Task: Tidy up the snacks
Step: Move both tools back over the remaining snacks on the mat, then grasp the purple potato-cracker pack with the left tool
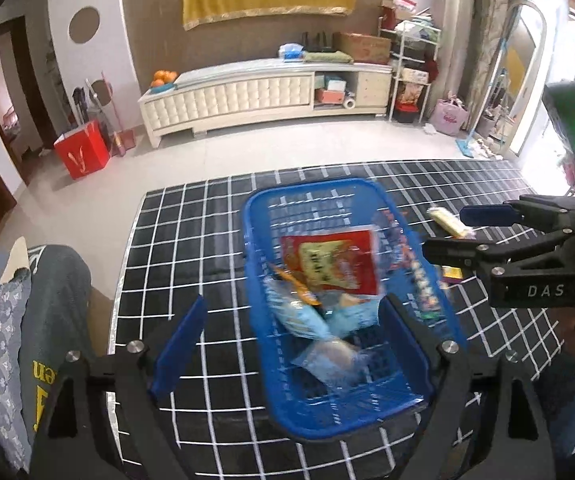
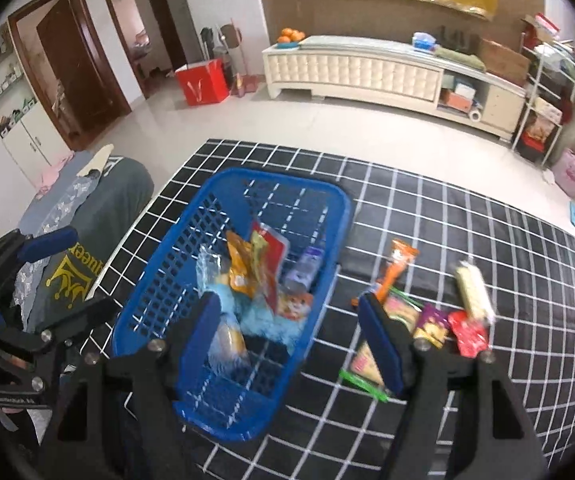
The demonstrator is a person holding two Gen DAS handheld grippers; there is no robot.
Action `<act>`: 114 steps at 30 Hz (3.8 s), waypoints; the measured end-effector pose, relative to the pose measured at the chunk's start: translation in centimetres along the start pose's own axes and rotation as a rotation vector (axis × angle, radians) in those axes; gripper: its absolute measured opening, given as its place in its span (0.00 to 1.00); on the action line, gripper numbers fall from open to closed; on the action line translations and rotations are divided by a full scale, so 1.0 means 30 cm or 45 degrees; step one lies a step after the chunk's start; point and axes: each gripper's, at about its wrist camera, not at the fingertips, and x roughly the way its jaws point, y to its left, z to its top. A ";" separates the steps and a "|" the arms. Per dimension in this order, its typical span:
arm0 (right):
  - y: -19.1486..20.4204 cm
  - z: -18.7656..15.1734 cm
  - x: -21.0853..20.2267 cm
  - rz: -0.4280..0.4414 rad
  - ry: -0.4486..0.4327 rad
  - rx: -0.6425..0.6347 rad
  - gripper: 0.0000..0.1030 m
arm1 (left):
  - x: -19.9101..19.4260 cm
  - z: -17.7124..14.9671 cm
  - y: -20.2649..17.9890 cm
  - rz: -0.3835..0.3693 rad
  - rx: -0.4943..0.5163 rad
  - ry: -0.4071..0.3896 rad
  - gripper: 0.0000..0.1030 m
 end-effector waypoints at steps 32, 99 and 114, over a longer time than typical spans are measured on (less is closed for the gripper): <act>-0.496 -0.347 -0.315 -0.181 -0.088 0.206 1.00 | 0.009 0.053 -0.640 -0.121 0.145 -0.005 1.00; -0.961 -0.404 0.182 -0.179 0.213 0.424 1.00 | 0.940 0.066 -0.933 0.092 0.348 0.443 0.42; -0.862 -0.253 0.375 0.032 0.330 0.257 1.00 | 0.770 0.096 -0.738 0.031 0.111 0.347 0.42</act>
